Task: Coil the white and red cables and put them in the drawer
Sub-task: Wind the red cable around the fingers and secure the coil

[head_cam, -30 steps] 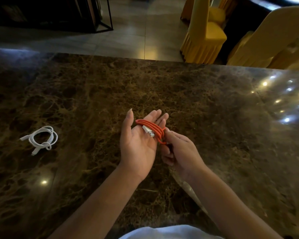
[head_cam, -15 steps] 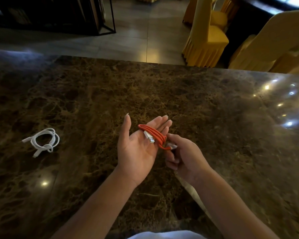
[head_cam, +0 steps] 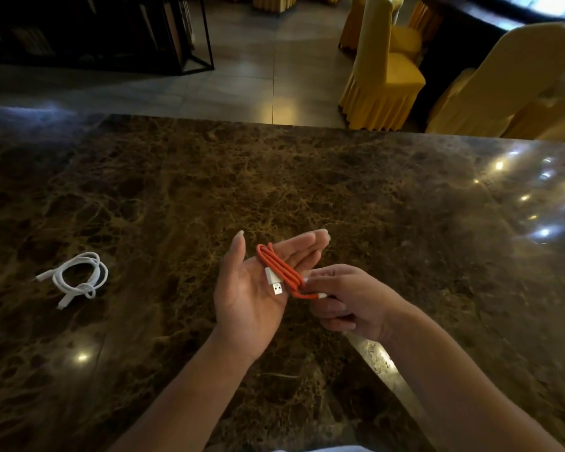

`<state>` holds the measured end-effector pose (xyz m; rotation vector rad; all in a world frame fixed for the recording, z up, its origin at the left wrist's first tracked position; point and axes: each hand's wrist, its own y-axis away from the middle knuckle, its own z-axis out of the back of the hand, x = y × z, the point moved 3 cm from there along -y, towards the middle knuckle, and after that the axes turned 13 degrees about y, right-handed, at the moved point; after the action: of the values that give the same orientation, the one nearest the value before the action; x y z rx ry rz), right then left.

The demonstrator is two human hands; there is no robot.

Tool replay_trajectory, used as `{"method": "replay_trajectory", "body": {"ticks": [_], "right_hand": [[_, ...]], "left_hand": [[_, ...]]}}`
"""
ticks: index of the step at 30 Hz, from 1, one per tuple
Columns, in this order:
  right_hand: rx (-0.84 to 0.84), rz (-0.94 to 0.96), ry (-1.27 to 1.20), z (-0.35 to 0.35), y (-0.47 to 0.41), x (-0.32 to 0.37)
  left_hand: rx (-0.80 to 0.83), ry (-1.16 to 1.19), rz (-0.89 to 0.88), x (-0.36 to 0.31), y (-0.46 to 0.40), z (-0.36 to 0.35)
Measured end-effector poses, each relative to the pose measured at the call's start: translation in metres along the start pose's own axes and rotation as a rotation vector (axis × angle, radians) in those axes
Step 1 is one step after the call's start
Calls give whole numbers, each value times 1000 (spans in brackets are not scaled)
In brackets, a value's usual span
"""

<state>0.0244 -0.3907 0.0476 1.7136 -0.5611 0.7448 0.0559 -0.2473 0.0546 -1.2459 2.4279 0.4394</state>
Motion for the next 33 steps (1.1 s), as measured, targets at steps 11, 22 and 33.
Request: {"method": "replay_trajectory", "body": {"ticks": [11, 22, 33], "right_hand": [[-636, 236, 491, -28, 2, 0], [-467, 373, 1482, -39, 9, 17], [-261, 733, 1203, -47, 39, 15]], "left_hand": [[-279, -167, 13, 1, -16, 14], [-436, -94, 217, -3, -22, 14], [-421, 620, 123, -47, -34, 34]]}}
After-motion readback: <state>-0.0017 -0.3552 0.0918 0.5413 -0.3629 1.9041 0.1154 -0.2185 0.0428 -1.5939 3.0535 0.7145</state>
